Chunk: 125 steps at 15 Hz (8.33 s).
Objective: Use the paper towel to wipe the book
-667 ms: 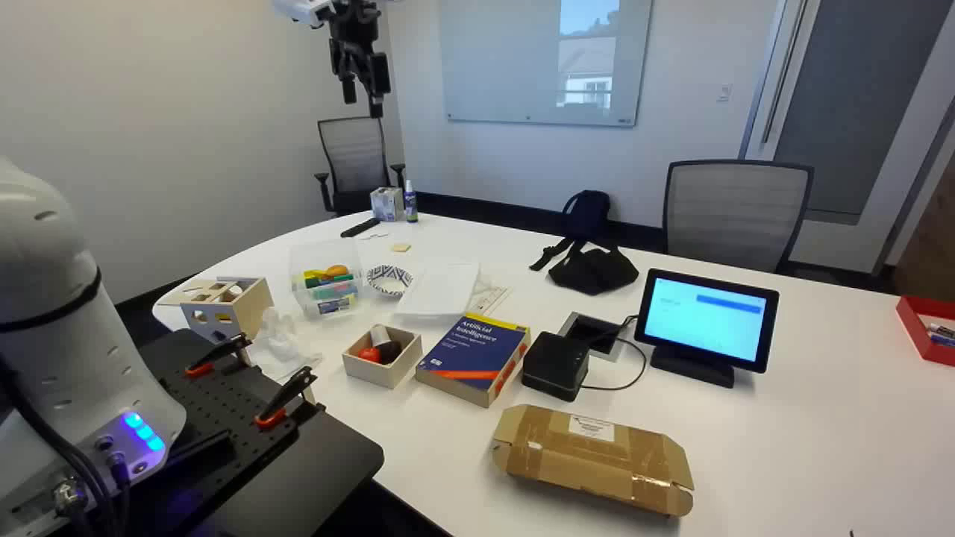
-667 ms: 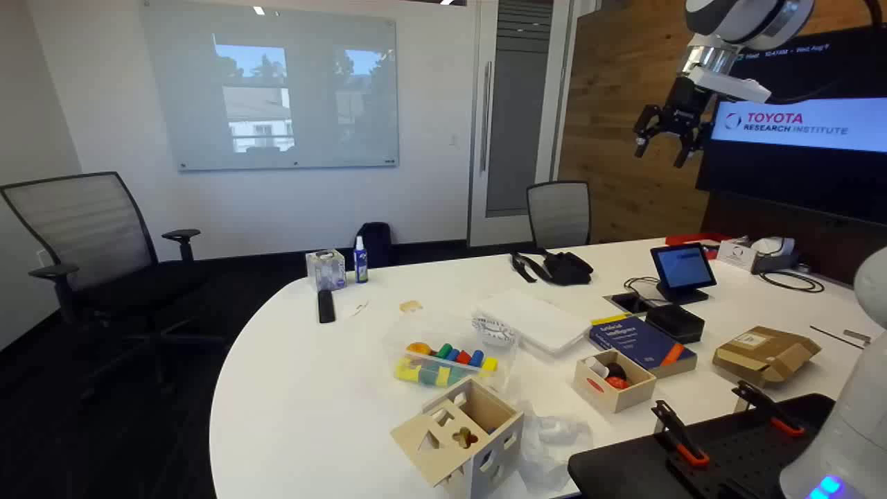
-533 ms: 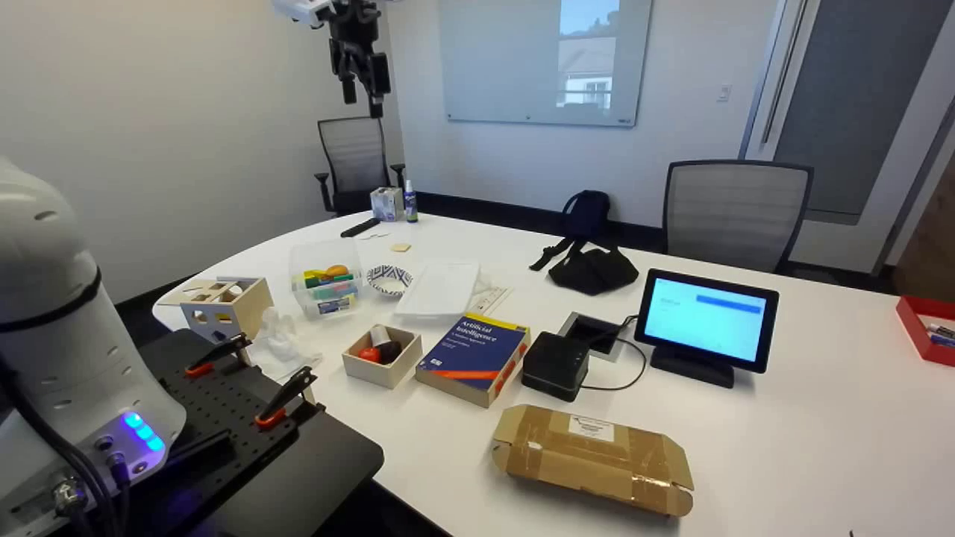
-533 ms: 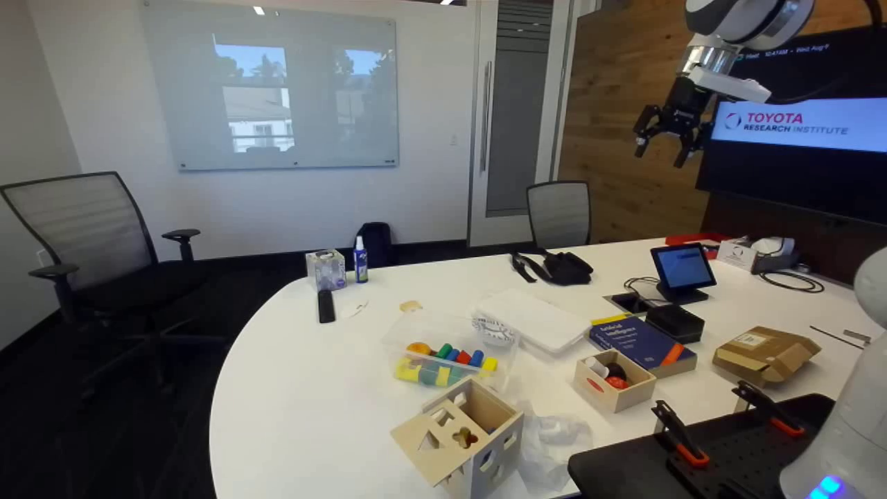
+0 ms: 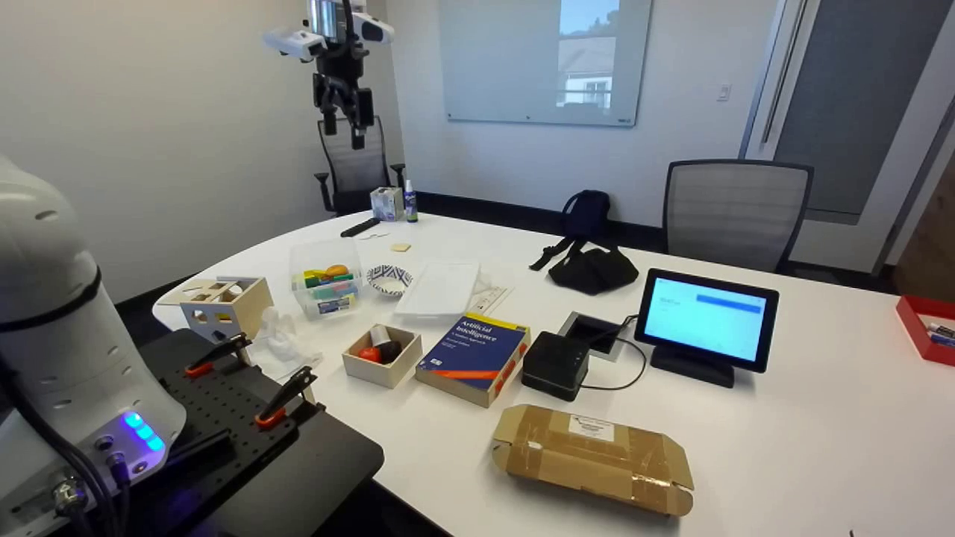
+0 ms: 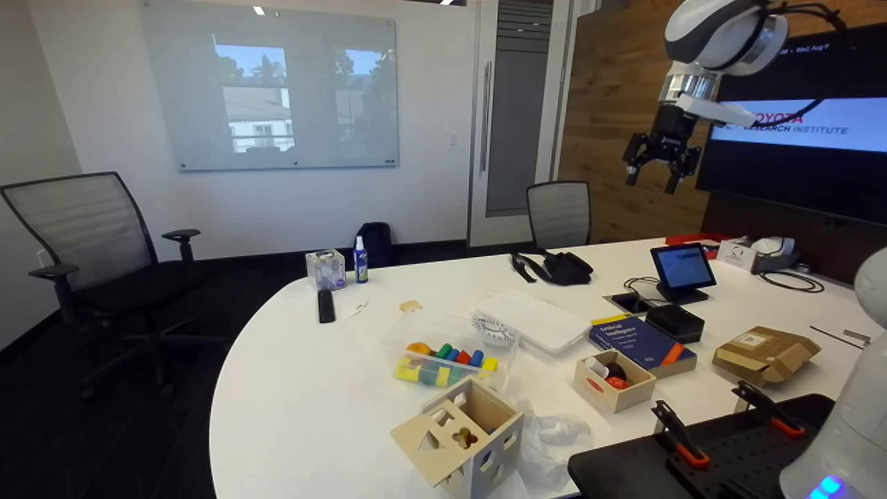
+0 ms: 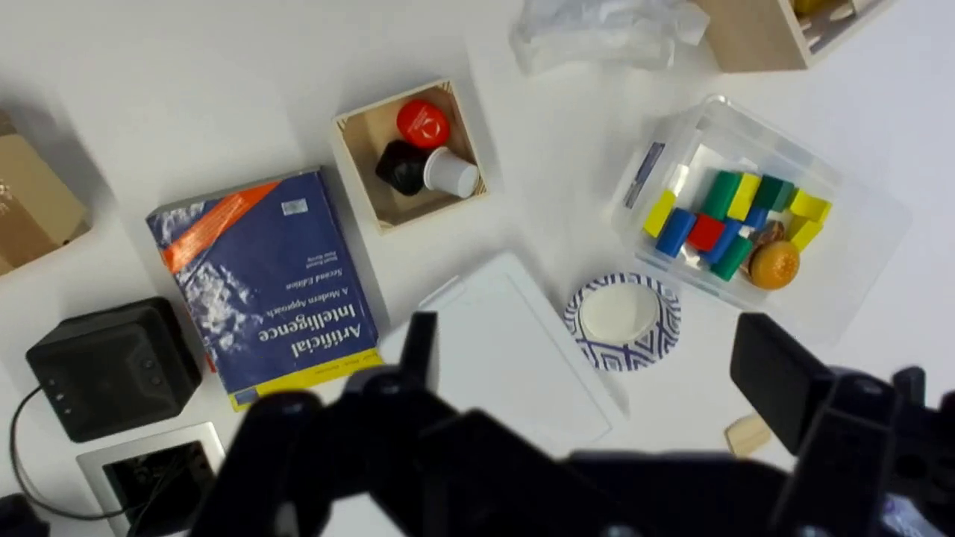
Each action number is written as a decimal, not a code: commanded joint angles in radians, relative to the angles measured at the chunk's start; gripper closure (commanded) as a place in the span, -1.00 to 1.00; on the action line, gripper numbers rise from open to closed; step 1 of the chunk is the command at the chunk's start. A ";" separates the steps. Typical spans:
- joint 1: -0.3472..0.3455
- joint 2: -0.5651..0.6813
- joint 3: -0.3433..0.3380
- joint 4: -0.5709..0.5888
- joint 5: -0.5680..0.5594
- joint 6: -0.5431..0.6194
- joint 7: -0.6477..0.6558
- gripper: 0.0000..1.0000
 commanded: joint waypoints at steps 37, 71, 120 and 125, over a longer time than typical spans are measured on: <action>-0.051 1.203 0.521 0.004 0.347 0.931 -0.756 -1.00; -0.743 0.627 0.885 -0.453 -0.230 1.550 -0.009 0.99; -0.159 1.288 -0.068 0.405 -0.065 1.155 0.020 0.99; -0.173 1.302 -0.098 0.409 -0.058 1.192 0.063 0.99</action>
